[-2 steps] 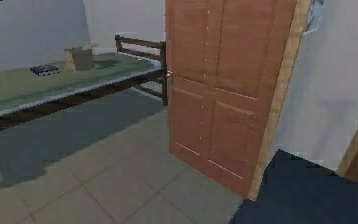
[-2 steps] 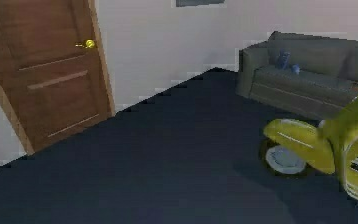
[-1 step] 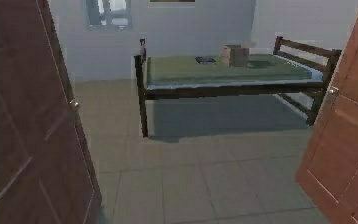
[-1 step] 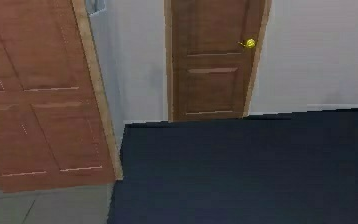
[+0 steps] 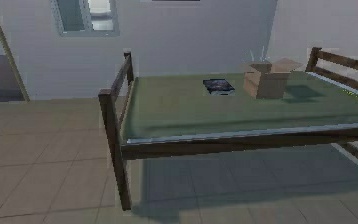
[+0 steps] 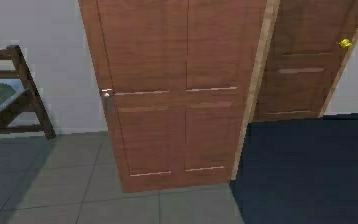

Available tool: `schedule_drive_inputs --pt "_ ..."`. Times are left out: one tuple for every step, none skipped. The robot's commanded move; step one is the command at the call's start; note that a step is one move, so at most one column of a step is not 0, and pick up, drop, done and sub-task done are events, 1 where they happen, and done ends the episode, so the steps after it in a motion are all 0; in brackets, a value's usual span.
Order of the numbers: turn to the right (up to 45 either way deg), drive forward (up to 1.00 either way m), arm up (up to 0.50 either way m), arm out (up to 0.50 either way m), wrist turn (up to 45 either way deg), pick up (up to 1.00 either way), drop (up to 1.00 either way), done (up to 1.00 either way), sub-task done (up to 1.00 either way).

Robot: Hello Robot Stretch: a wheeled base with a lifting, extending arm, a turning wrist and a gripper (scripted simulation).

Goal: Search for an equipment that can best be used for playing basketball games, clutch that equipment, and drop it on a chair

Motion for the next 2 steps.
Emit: schedule_drive_inputs --pt "-6.0 0.0 0.0 0.0 0.0 0.0 0.0 0.0 0.0" --pt "0.0 0.5 0.0 0.0 0.0 0.0 0.0 0.0 0.0"
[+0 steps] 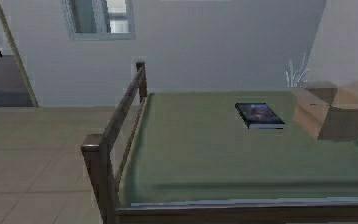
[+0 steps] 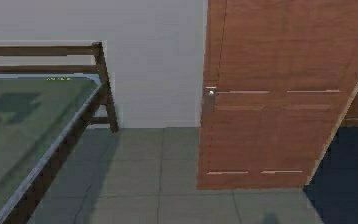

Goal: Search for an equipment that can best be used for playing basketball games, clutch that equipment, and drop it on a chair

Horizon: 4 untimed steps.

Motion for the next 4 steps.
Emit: schedule_drive_inputs --pt "-45.0 0.0 0.0 0.0 0.0 0.0 0.0 0.0 0.0" --pt "-30.0 0.0 0.0 0.0 0.0 0.0 0.0 0.0 0.0" --pt "0.0 0.6 0.0 0.0 0.0 0.0 0.0 0.0 0.0" --pt "39.0 0.0 0.0 0.0 0.0 0.0 0.0 0.0 0.0"
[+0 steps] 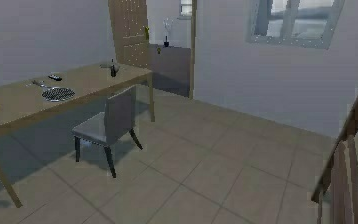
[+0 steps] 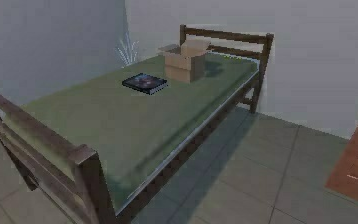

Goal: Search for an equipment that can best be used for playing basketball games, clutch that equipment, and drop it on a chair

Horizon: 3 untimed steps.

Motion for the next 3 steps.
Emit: schedule_drive_inputs --pt "0.0 0.3 0.0 0.0 0.0 0.0 0.0 0.0 0.0" --pt "0.0 1.0 0.0 0.0 0.0 0.0 0.0 0.0 0.0" --pt "0.0 1.0 0.0 0.0 0.0 0.0 0.0 0.0 0.0"
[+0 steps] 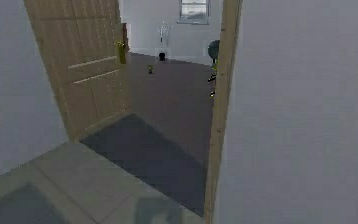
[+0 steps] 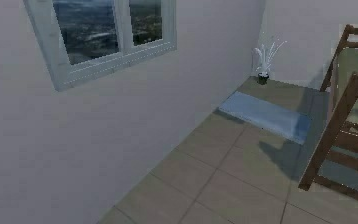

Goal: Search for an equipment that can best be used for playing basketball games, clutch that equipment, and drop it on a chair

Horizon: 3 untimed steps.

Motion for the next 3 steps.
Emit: schedule_drive_inputs --pt "3.0 0.0 0.0 0.0 0.0 0.0 0.0 0.0 0.0" --pt "0.0 0.35 0.0 0.0 0.0 0.0 0.0 0.0 0.0" --pt "0.0 0.4 0.0 0.0 0.0 0.0 0.0 0.0 0.0"
